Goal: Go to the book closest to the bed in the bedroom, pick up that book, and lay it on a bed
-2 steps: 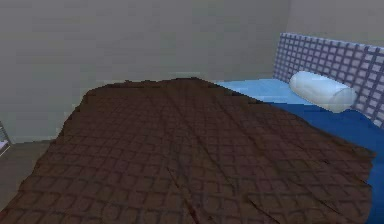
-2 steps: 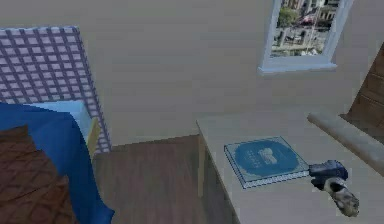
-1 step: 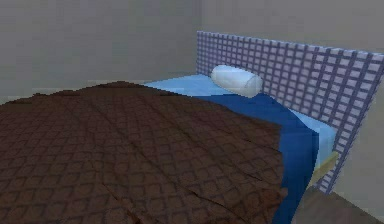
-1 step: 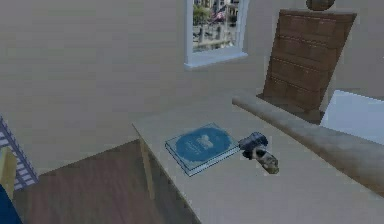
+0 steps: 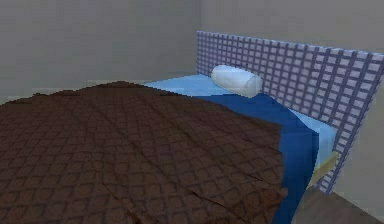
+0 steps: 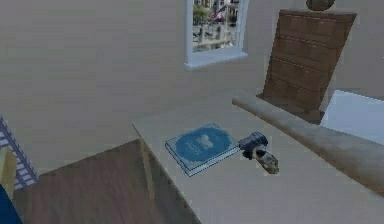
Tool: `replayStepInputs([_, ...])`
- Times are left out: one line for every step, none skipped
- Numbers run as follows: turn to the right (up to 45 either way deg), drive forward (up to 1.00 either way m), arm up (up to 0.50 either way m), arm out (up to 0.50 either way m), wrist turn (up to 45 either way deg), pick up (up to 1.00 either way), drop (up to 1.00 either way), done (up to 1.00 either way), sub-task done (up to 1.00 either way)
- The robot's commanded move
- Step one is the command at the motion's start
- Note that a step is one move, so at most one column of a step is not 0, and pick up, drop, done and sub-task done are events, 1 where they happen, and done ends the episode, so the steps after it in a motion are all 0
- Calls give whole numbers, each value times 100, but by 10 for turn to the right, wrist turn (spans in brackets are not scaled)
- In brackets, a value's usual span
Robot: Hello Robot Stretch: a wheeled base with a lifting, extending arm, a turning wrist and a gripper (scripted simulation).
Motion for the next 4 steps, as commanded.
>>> replayStepInputs([0, 0, 34, 0, 0, 0, 0, 0, 0])
replayStepInputs([0, 0, 0, 30, 0, 0, 0, 0, 0])
replayStepInputs([0, 0, 0, 0, 450, 0, 0, 0, 0])
replayStepInputs([0, 0, 0, 0, 450, 0, 0, 0, 0])
